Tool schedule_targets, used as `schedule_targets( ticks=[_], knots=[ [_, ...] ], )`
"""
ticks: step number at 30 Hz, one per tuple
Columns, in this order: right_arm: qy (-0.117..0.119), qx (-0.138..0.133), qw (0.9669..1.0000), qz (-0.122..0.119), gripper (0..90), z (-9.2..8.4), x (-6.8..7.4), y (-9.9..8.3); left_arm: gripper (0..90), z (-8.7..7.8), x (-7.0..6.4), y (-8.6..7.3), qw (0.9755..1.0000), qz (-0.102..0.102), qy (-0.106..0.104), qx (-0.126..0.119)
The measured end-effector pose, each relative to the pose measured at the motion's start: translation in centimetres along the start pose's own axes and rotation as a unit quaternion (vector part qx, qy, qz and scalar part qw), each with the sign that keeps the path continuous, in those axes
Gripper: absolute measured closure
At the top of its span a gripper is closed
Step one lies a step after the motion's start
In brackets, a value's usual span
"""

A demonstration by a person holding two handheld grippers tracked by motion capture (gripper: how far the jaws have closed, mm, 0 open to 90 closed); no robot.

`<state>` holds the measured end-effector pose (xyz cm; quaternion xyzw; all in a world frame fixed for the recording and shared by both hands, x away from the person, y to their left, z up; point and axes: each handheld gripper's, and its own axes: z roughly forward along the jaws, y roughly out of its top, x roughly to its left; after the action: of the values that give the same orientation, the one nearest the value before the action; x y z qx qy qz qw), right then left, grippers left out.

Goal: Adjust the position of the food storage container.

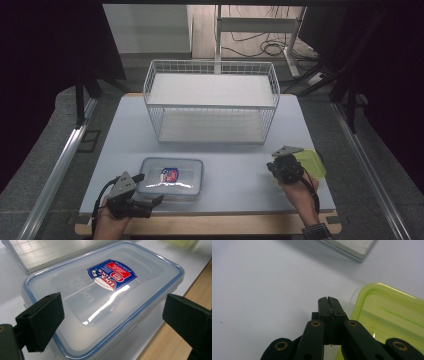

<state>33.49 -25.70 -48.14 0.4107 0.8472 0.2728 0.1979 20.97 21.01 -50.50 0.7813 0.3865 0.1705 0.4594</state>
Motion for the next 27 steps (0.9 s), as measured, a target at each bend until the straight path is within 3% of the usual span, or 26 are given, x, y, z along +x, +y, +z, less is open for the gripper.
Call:
schedule_targets(
  ticks=[4, 8, 11, 14, 16, 19, 21, 23, 27],
  knots=[
    [-0.002, -0.002, 0.9999, 0.01, 89.3, -0.1, -0.7, -0.4, 2.2, -0.2, 0.6, 0.2, 0.9996, -0.025, -0.005, 0.013],
    [0.002, -0.015, 0.9999, 0.0, 89.2, -0.4, -0.1, -0.2, 9.3, -1.4, 2.0, 0.3, 0.9987, -0.049, 0.017, -0.001],
    [0.005, -0.022, 0.9997, -0.009, 89.1, -0.5, 0.5, 0.0, 26.3, -3.1, 3.5, 0.0, 0.9968, -0.059, 0.051, -0.018],
    [0.01, -0.025, 0.9995, -0.016, 88.9, -0.5, 1.0, 0.1, 52.9, -4.6, 5.5, -0.8, 0.9933, -0.095, 0.054, -0.035],
    [0.016, -0.026, 0.9993, -0.019, 88.9, -0.5, 1.4, 0.1, 68.8, -4.8, 6.7, -1.5, 0.9914, -0.106, 0.074, -0.019],
    [0.027, -0.029, 0.9989, -0.024, 88.9, -0.5, 1.9, 0.2, 82.8, -3.9, 7.7, -2.3, 0.9893, -0.114, 0.084, 0.036],
    [0.035, -0.031, 0.9986, -0.025, 88.9, -0.5, 2.4, 0.2, 87.0, -2.7, 7.7, -2.5, 0.988, -0.112, 0.08, 0.07],
    [0.047, -0.033, 0.998, -0.027, 89.0, -0.5, 2.9, 0.3, 88.6, -1.8, 7.2, -2.4, 0.9884, -0.101, 0.068, 0.091],
    [0.068, -0.034, 0.9966, -0.033, 88.9, -0.5, 4.0, 0.3, 89.4, -1.0, 6.0, -1.7, 0.9906, -0.087, 0.042, 0.097]
  ],
)
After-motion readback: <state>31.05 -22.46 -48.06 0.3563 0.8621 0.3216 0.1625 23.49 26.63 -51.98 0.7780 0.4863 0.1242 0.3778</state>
